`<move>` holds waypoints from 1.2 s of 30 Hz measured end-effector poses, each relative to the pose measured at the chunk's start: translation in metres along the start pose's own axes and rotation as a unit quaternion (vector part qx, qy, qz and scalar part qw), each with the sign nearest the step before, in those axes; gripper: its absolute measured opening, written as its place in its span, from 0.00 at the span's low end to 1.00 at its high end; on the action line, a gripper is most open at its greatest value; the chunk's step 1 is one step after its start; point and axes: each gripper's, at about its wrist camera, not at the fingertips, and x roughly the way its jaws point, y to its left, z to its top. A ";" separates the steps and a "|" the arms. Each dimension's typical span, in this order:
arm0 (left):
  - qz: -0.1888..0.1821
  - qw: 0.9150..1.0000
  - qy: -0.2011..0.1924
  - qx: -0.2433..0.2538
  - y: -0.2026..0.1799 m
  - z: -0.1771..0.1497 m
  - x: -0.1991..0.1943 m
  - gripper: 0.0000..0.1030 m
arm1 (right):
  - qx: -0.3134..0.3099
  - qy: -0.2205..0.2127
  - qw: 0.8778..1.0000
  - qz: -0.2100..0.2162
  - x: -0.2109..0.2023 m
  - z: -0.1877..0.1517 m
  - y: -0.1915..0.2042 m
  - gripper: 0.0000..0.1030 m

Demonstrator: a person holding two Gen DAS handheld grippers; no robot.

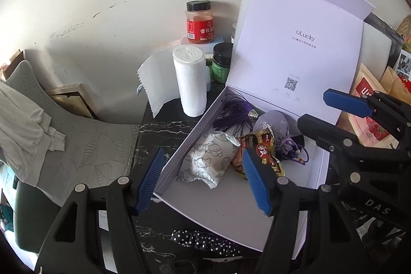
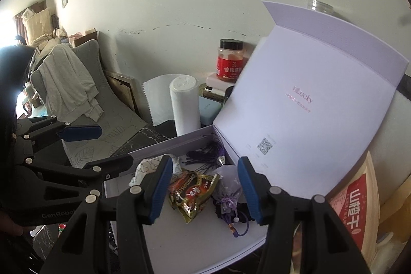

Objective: Organize objects
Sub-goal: 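Withdraw both open tools from the box toward the red and white packets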

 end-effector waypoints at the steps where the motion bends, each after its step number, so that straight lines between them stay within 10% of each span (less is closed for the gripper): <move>1: 0.002 1.000 -0.001 -0.003 0.002 -0.002 -0.004 0.60 | -0.001 -0.002 1.000 0.003 -0.002 0.000 0.002 0.52; 36: 0.054 0.995 -0.061 -0.050 0.024 -0.103 -0.185 0.65 | -0.061 -0.038 0.996 0.052 -0.122 -0.025 0.082 0.52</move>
